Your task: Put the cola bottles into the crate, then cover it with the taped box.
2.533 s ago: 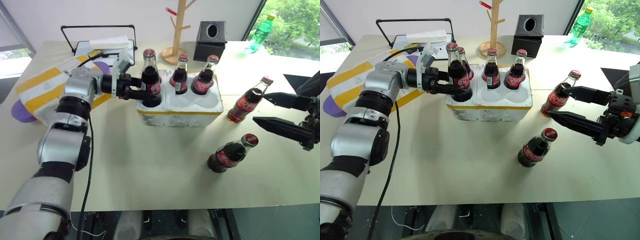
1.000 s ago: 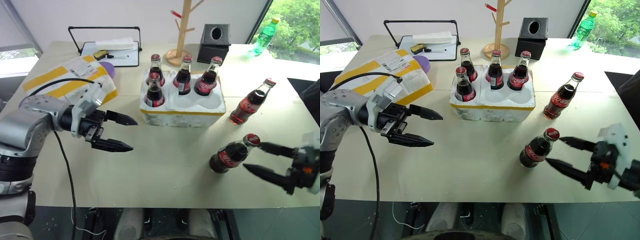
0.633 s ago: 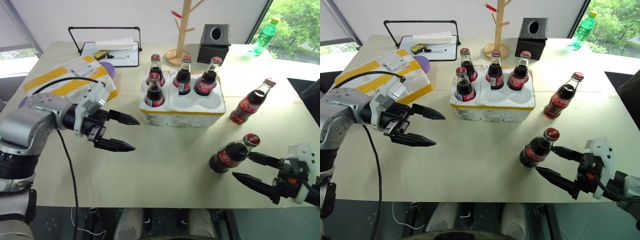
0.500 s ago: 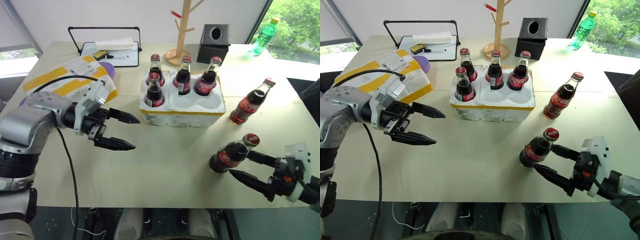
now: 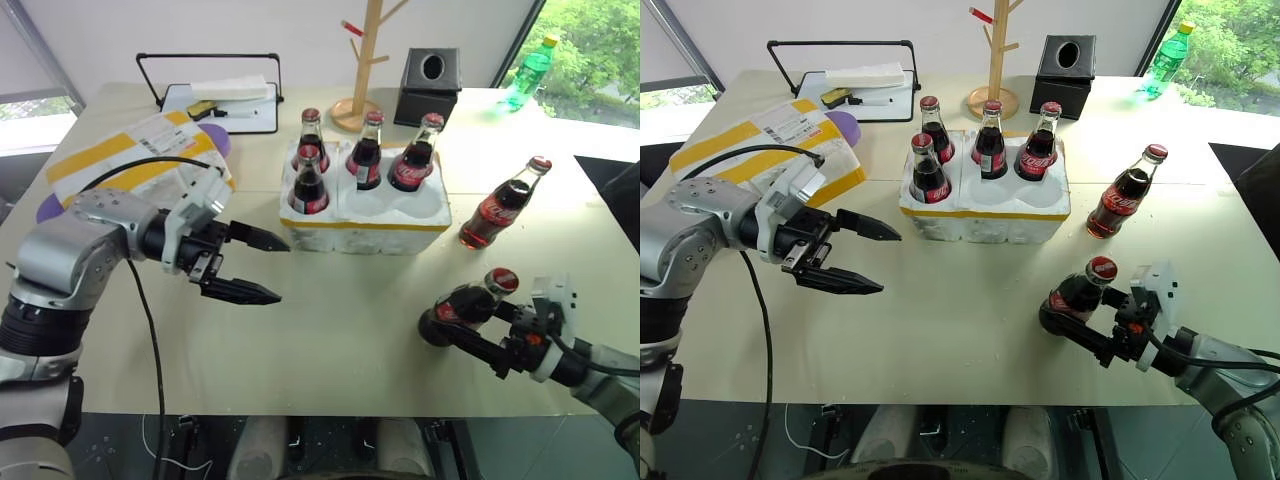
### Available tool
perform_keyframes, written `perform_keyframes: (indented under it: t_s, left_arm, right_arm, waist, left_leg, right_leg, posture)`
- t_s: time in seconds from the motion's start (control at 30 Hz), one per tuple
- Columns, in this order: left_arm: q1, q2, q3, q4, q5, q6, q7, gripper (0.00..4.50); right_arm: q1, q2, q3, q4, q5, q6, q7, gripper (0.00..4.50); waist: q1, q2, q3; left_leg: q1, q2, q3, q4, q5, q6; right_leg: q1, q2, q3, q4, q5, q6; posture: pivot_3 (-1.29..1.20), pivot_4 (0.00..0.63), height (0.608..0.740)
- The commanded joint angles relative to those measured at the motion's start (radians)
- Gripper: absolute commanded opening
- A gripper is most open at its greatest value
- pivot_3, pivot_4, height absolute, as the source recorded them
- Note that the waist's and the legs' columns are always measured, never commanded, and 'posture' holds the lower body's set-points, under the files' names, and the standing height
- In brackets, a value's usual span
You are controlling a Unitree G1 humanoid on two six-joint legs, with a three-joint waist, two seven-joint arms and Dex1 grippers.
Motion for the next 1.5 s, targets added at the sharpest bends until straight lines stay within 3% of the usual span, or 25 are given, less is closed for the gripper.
perform_keyframes:
  t_s: [0.03, 0.23, 0.4, 0.53, 0.63, 0.73, 0.97, 1.5]
  left_arm:
    - [-0.019, 0.005, 0.017, -0.025, -0.025, 0.002, 0.005, 4.50]
    - [-0.010, 0.003, 0.031, -0.025, -0.024, -0.006, 0.025, 4.50]
    - [-0.012, -0.011, 0.037, -0.012, -0.016, -0.026, 0.049, 4.50]
    - [-0.010, -0.023, 0.052, -0.002, -0.014, -0.039, 0.074, 4.50]
    - [-0.002, -0.027, 0.060, -0.012, -0.018, -0.042, 0.092, 4.50]
    - [0.004, -0.031, 0.071, -0.031, -0.026, -0.035, 0.113, 4.50]
    - [0.016, -0.027, 0.096, -0.064, -0.049, -0.018, 0.159, 4.50]
    - [0.030, -0.027, 0.105, -0.099, -0.091, 0.006, 0.220, 4.50]
  right_arm:
    - [-0.011, -0.021, -0.031, -0.040, 0.067, 0.006, 0.012, 2.79]
    - [-0.205, -0.167, -0.173, -0.020, 0.320, 0.094, -0.024, 2.79]
    - [-0.518, -0.255, -0.128, 0.090, 0.456, 0.141, -0.118, 2.79]
    - [-0.814, -0.202, 0.059, 0.198, 0.374, 0.132, -0.200, 2.79]
    - [-0.943, -0.166, 0.220, 0.270, 0.208, 0.110, -0.203, 2.79]
    - [-1.036, -0.100, 0.301, 0.346, 0.138, 0.101, -0.197, 2.79]
    - [-1.108, 0.015, 0.435, 0.475, -0.062, 0.023, -0.134, 2.79]
    - [-1.105, 0.149, 0.541, 0.675, -0.307, -0.045, -0.047, 2.79]
  waist:
    - [0.000, 0.000, 0.000]
    - [-0.002, 0.002, 0.001]
    - [-0.001, 0.001, 0.001]
    - [-0.005, 0.002, 0.001]
    - [-0.017, 0.001, 0.001]
    - [-0.023, 0.001, 0.001]
    - [-0.028, 0.001, 0.001]
    - [-0.031, 0.002, 0.001]
  left_leg:
    - [0.000, 0.000, 0.000, 0.000, 0.000, 0.000]
    - [0.000, 0.000, 0.001, 0.000, 0.000, 0.000]
    - [0.000, 0.000, 0.001, -0.001, 0.000, 0.000]
    - [-0.002, 0.000, 0.001, 0.000, 0.000, 0.000]
    - [-0.002, 0.000, 0.002, 0.000, 0.000, 0.000]
    - [-0.003, 0.000, 0.001, 0.000, 0.000, 0.000]
    - [-0.004, 0.000, 0.002, -0.001, 0.001, 0.001]
    - [-0.003, -0.001, 0.003, -0.001, 0.001, 0.000]
  right_leg:
    - [0.000, 0.000, 0.000, 0.000, 0.000, 0.000]
    - [-0.001, 0.000, 0.001, 0.000, 0.000, 0.000]
    - [-0.001, 0.000, 0.001, 0.000, 0.000, 0.000]
    - [-0.002, 0.000, 0.000, 0.000, 0.001, 0.000]
    - [-0.003, 0.000, 0.001, 0.000, 0.001, 0.000]
    - [-0.003, 0.000, 0.000, 0.000, 0.001, 0.000]
    - [-0.003, 0.001, 0.000, 0.001, 0.001, 0.001]
    - [-0.002, 0.001, 0.000, 0.001, 0.000, 0.001]
  posture:
    - [0.00, 0.150, 0.740]
    - [0.00, 0.150, 0.740]
    - [0.00, 0.150, 0.740]
    - [0.00, 0.150, 0.740]
    - [0.00, 0.150, 0.740]
    - [0.00, 0.150, 0.740]
    - [0.00, 0.150, 0.740]
    - [0.00, 0.150, 0.740]
